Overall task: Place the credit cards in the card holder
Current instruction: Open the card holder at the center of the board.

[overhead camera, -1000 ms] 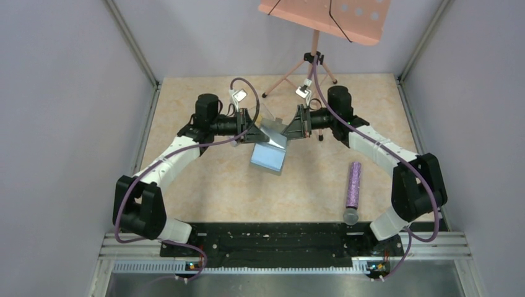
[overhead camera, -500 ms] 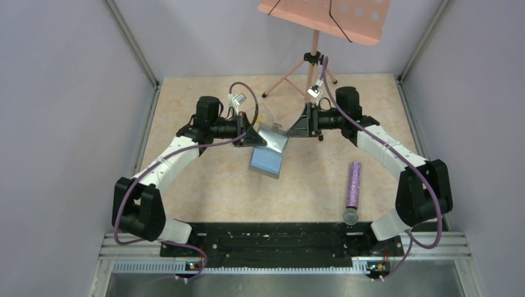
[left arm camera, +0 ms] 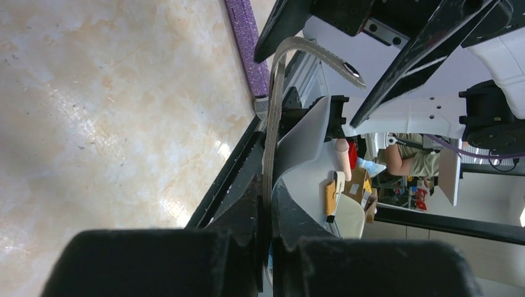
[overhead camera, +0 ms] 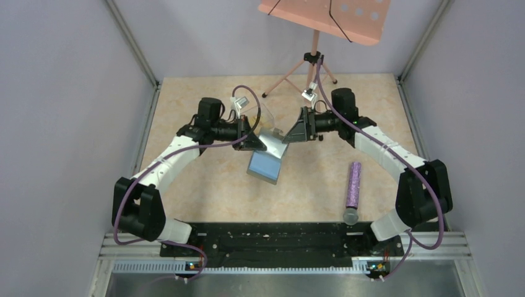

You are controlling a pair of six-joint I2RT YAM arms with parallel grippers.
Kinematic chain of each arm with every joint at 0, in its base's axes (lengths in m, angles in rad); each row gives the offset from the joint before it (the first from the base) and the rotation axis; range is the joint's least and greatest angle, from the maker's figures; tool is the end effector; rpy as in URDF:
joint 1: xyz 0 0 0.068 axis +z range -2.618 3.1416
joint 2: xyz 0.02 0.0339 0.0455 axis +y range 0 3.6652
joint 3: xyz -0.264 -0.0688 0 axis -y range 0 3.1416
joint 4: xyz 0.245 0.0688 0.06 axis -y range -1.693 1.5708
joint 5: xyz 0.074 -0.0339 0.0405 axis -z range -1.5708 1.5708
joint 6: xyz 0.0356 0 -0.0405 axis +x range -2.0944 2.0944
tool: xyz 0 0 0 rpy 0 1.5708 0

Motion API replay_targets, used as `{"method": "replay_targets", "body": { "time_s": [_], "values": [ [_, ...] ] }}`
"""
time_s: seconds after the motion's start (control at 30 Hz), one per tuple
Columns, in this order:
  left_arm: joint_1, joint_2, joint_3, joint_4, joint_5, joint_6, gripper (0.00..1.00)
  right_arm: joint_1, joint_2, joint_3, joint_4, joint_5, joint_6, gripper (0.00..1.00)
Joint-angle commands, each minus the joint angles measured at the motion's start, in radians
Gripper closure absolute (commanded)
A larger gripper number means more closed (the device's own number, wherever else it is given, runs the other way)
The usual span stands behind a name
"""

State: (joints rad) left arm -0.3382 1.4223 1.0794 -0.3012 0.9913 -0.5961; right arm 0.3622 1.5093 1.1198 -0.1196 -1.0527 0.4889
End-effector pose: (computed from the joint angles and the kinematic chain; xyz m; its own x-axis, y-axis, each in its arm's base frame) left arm 0.2794 -0.1298 0.2926 -0.9251 -0.0005 -0.3796 0.3547 0.3556 -0.8647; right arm 0.3006 0.1470 0.2948 -0.8179 -0.0612 -0.5720 -0.5671 0.2526 0.7839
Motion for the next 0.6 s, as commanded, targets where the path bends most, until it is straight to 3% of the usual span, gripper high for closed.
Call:
{"method": "replay_targets", "body": {
  "time_s": [0.0, 0.2, 0.3, 0.4, 0.43, 0.57],
  "values": [
    [-0.012, -0.005, 0.052, 0.016, 0.042, 0.018, 1.00, 0.055, 0.028, 0.044, 0.026, -0.057, -0.030, 0.27],
    [-0.020, 0.002, 0.062, 0.016, 0.047, 0.018, 1.00, 0.102, 0.074, 0.068, 0.021, -0.066, -0.029, 0.28],
    [-0.022, 0.000, 0.058, 0.015, 0.043, 0.019, 1.00, 0.107, 0.096, 0.082, 0.053, -0.088, -0.002, 0.47],
    [-0.022, -0.004, 0.057, 0.008, 0.031, 0.023, 0.92, 0.109, 0.115, 0.090, 0.083, -0.125, 0.032, 0.92],
    [-0.022, -0.009, 0.056, 0.002, 0.023, 0.027, 0.87, 0.109, 0.120, 0.095, 0.080, -0.130, 0.036, 1.00],
    [-0.021, -0.028, 0.048, 0.007, 0.015, 0.036, 0.64, 0.109, 0.117, 0.098, 0.074, -0.158, 0.028, 1.00]
  ]
}}
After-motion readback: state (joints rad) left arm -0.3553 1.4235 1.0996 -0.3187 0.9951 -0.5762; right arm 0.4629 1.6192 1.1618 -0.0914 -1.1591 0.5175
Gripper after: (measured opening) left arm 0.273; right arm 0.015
